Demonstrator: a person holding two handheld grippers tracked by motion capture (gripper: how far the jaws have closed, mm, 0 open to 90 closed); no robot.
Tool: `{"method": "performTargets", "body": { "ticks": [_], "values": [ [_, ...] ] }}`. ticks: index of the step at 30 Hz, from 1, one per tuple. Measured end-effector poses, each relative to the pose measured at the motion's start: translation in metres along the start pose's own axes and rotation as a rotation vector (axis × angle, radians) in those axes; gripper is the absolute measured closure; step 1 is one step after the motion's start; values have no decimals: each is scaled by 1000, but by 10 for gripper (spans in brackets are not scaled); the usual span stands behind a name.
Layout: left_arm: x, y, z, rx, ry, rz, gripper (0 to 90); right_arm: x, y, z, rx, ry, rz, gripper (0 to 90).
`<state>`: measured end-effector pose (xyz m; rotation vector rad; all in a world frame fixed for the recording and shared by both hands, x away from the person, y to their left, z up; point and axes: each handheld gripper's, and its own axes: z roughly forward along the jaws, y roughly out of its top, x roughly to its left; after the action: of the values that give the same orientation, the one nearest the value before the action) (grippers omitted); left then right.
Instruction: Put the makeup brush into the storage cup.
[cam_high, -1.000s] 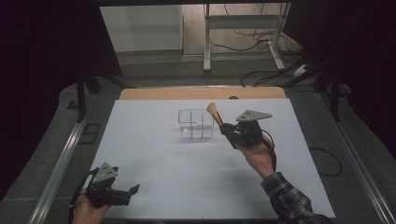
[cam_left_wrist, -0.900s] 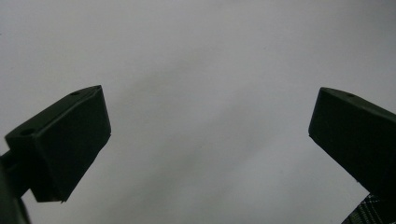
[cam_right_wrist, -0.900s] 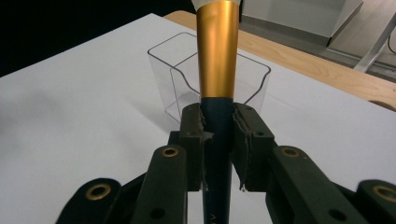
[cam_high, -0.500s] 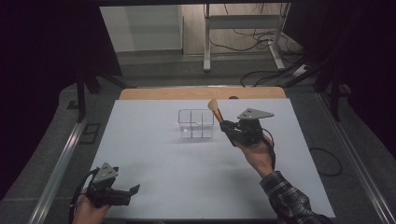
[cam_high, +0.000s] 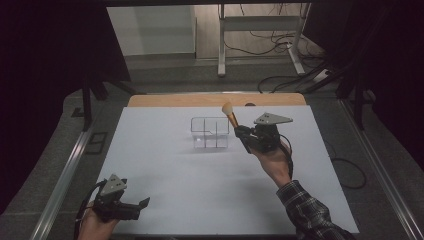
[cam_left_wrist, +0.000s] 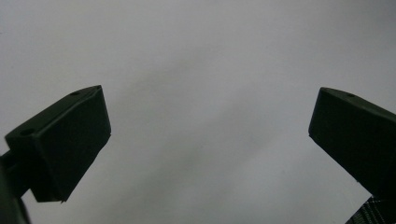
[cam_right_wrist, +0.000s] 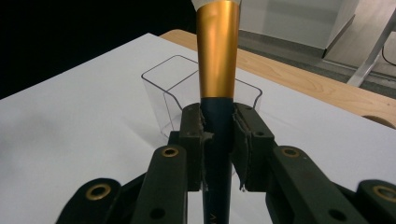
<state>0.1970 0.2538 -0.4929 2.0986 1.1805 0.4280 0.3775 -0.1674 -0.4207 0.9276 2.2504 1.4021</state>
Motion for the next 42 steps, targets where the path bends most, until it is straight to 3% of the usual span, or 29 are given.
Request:
{"method": "performTargets", "body": {
  "ticks": [42],
  "values": [
    [-1, 0, 0, 1, 6, 8, 0, -11, 26, 24, -40, 3, 27, 744]
  ]
}}
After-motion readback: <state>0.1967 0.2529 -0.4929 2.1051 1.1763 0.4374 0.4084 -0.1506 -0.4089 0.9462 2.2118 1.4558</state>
